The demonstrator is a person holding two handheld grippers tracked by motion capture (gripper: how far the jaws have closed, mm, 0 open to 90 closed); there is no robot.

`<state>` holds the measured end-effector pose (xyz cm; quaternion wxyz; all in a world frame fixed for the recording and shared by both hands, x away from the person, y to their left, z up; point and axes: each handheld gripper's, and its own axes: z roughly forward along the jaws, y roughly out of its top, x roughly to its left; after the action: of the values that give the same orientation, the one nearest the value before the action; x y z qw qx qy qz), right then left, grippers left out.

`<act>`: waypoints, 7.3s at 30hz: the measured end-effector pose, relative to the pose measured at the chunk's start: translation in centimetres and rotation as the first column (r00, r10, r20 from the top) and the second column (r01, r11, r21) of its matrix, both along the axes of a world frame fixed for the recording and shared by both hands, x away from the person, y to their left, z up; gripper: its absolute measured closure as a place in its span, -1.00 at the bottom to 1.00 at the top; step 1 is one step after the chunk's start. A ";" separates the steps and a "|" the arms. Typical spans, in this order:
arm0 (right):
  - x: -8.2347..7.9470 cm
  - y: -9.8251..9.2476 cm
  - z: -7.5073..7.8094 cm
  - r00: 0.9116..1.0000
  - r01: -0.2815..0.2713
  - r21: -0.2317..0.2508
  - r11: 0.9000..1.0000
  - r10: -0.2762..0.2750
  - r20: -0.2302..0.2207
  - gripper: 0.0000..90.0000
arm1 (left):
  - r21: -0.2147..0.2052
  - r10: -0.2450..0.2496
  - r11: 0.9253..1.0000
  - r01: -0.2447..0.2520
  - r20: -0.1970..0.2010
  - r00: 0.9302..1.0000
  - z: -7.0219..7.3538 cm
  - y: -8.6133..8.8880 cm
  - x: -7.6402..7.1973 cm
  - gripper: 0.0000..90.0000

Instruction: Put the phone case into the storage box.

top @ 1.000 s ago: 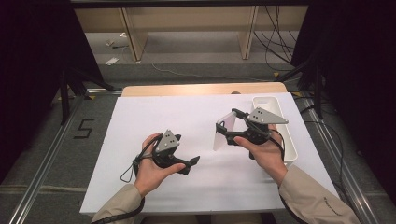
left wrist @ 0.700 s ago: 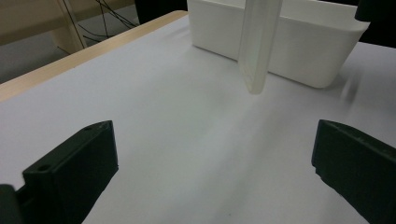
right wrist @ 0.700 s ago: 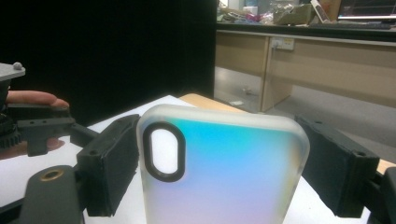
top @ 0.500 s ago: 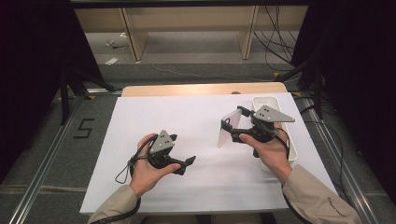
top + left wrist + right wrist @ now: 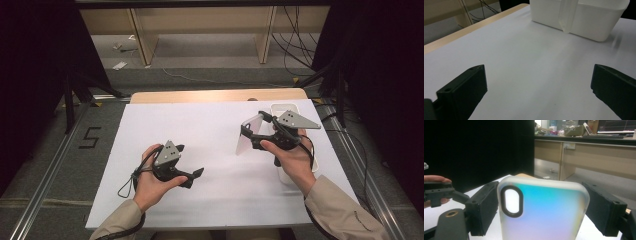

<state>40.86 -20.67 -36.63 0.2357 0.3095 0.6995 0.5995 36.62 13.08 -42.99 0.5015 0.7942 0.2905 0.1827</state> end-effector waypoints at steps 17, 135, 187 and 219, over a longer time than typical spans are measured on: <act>0.3 -0.9 0.4 1.000 0.027 0.010 1.000 -0.027 0.004 -0.59 | 0.006 0.029 1.000 -0.029 0.001 1.000 -0.4 1.9 -0.2 -1.00; 2.2 -7.5 1.8 0.963 0.269 0.032 0.963 -0.269 0.014 -0.59 | 0.007 0.048 0.999 -0.048 0.003 0.999 -0.8 2.4 0.0 -1.00; 2.7 -9.6 1.8 0.939 0.343 0.033 0.939 -0.344 0.008 -0.59 | 0.006 0.046 0.999 -0.046 0.000 0.999 -0.9 2.4 0.0 -1.00; 3.1 -10.4 1.4 0.926 0.378 0.023 0.925 -0.378 0.002 -0.59 | 0.007 0.048 0.999 -0.048 0.004 0.999 -0.8 2.4 0.1 -1.00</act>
<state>43.93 -31.07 -35.23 0.3454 0.4394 0.6192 0.5515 36.69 15.50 -43.81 0.4949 0.7883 0.3077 0.1973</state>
